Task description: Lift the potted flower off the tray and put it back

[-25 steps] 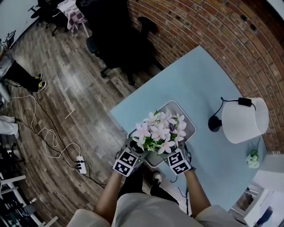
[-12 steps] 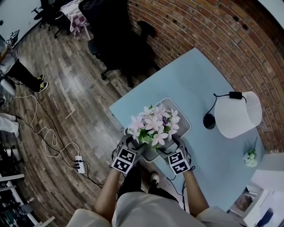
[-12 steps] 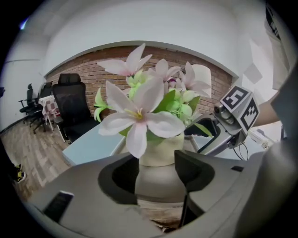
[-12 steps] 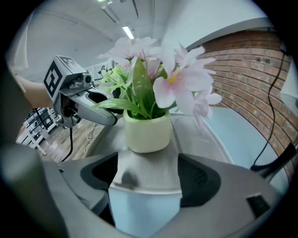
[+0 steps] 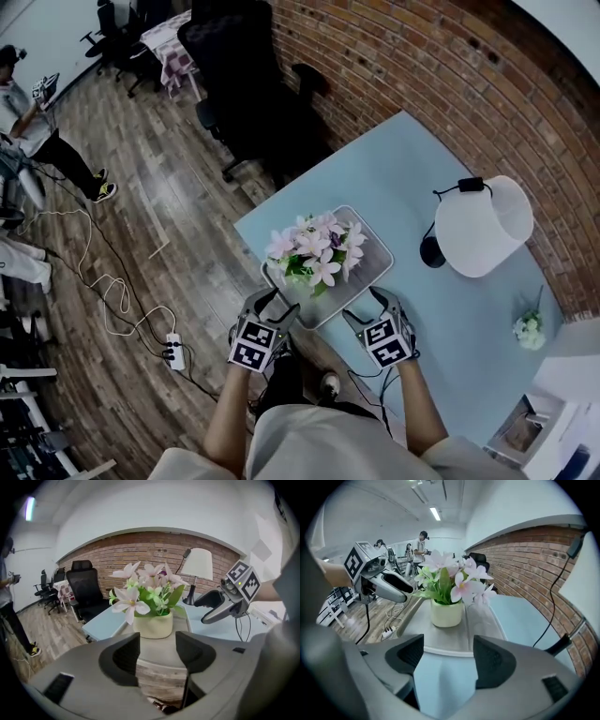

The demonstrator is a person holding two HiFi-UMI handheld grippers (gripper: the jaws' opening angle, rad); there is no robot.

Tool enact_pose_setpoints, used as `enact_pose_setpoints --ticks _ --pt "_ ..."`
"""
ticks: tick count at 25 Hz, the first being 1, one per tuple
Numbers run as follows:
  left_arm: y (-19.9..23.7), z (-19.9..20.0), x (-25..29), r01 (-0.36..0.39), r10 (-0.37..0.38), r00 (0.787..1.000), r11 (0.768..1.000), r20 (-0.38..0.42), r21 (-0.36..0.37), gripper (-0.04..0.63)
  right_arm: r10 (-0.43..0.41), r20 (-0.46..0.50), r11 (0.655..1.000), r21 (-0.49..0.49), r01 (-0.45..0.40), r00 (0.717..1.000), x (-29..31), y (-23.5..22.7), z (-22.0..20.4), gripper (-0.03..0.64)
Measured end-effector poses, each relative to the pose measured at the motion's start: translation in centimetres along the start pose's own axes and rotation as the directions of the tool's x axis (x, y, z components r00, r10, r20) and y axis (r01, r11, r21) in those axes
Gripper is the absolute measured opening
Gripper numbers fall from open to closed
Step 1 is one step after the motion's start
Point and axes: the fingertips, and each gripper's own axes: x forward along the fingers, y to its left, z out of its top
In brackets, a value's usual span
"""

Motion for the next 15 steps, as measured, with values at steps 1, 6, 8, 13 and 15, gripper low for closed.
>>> enact_pose_setpoints --ticks 1,6,8,13,15 --pt "-0.3 0.2 -0.7 -0.013 0.013 1.0 1.0 -0.004 0.018 0.267 -0.005 0.017 1.0 -0.004 0.005 1.0 -0.8 0.0 0.3 0.349" --pt "-1.7 1.6 -5.2 -0.106 0.109 0.994 0.984 -0.018 0.144 0.267 -0.004 0.127 1.0 0.017 0.002 0.992 -5.5 0.6 3.0 0.278" --pt "-2.3 2.5 -6.8 -0.143 0.144 0.989 0.976 0.005 0.164 0.267 -0.003 0.173 1.0 0.006 0.002 0.985 -7.2 0.7 4.0 0.265" --pt "-5.1 4.4 -10.6 -0.229 0.22 0.973 0.951 0.066 0.21 0.263 0.009 0.28 0.999 -0.052 0.006 0.96 -11.4 1.5 5.3 0.24" --pt "-6.4 5.2 -12.3 -0.272 0.255 0.962 0.936 0.101 0.224 0.243 0.005 0.314 0.997 -0.072 0.018 0.95 -13.3 1.9 5.4 0.218"
